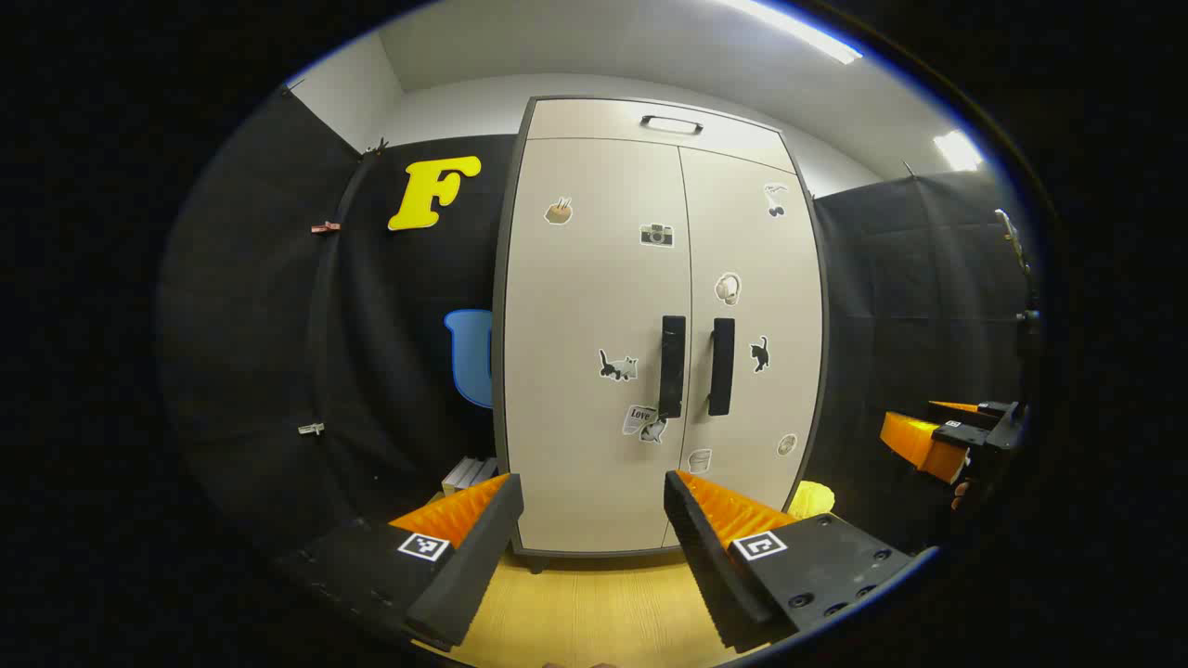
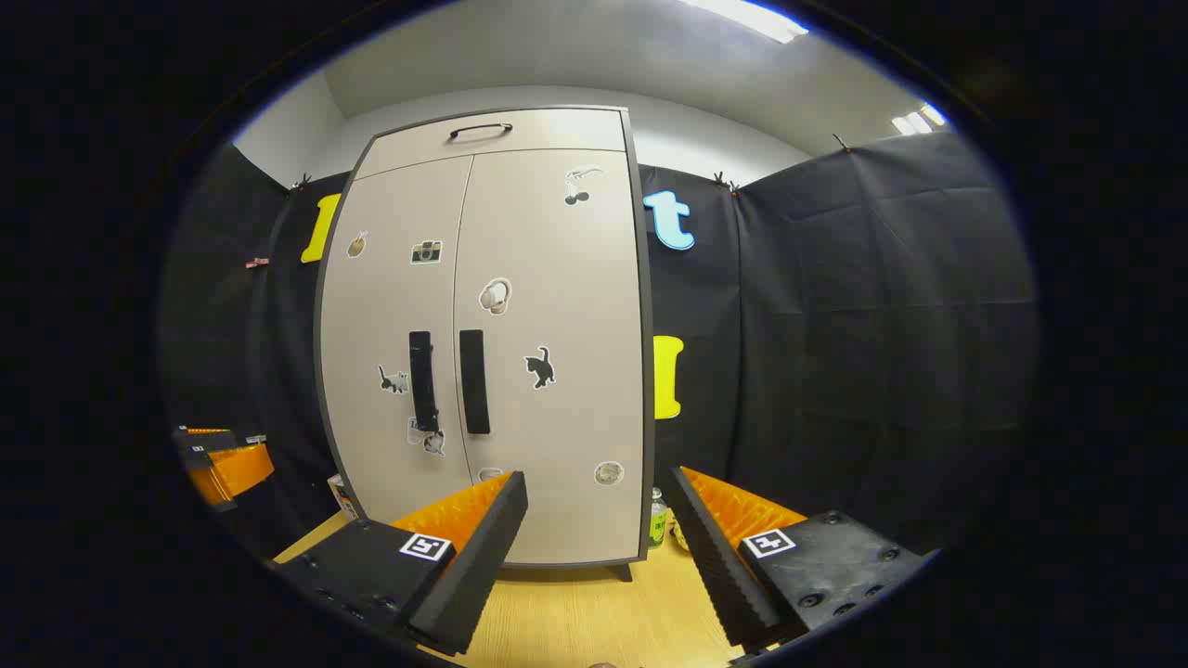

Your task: Open the right door of the double-door shoe cabinet with the right hand, and open the left door with the left hand.

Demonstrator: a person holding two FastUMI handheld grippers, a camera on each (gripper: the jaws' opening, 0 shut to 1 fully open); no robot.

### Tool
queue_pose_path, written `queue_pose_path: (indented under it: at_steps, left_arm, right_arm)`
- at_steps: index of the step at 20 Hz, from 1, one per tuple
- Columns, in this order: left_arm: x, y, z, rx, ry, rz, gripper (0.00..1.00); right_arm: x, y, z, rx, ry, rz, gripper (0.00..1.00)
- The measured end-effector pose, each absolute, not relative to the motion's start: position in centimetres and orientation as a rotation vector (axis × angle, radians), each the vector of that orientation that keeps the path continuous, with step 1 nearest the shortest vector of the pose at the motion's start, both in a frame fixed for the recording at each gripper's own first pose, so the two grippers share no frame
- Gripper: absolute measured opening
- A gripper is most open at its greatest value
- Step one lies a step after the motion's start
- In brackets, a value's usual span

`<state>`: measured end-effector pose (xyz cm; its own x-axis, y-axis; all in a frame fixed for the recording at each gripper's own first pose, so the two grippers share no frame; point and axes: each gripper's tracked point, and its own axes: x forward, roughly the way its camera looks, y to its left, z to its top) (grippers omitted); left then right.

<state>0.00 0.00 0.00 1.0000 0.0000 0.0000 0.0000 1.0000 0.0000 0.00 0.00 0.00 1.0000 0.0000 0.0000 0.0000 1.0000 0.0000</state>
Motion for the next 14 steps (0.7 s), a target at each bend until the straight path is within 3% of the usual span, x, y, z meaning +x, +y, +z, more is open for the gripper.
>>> queue_pose_path:
  at_steps: [14]
  left_arm:
    - [2.6,0.7,-0.3,0.002,0.02,0.034,0.95]
  right_arm:
    - [2.2,1.4,0.2,-0.084,-0.04,0.113,0.98]
